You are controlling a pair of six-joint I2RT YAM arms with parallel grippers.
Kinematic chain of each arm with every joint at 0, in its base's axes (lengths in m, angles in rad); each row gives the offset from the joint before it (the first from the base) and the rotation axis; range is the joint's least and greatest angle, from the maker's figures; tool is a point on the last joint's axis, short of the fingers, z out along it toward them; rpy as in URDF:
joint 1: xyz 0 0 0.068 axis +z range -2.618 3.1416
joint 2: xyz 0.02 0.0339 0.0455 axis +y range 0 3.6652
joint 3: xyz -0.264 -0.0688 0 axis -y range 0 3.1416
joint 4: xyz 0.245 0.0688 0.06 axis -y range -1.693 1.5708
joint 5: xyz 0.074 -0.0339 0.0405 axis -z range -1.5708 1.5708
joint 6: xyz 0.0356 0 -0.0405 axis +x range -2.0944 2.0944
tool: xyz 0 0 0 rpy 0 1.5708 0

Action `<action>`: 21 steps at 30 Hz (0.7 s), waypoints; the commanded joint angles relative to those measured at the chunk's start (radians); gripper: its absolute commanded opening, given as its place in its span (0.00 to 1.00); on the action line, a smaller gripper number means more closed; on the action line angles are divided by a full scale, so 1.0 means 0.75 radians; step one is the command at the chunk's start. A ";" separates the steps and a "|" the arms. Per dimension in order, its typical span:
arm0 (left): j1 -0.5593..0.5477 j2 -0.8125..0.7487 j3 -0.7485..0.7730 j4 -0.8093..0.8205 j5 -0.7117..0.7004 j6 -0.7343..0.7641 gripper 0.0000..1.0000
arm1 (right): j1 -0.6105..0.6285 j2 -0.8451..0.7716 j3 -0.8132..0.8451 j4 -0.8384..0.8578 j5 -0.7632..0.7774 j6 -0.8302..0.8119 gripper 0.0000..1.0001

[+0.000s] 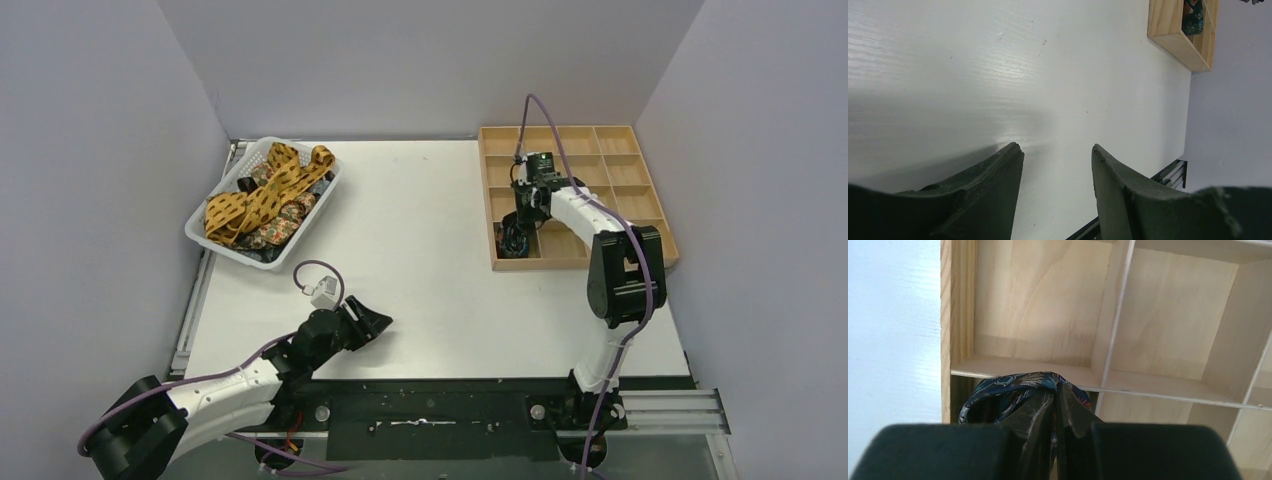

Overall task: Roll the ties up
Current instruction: Place the tie in the storage box.

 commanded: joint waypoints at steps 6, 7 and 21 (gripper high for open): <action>0.008 -0.021 0.028 -0.003 0.004 0.016 0.51 | -0.019 0.003 0.180 -0.363 -0.027 0.099 0.00; 0.008 -0.021 0.023 0.003 0.002 0.015 0.51 | -0.019 0.006 0.189 -0.375 -0.024 0.094 0.00; 0.011 0.004 0.022 0.037 0.016 0.008 0.51 | -0.020 0.245 0.349 -0.445 0.039 0.099 0.00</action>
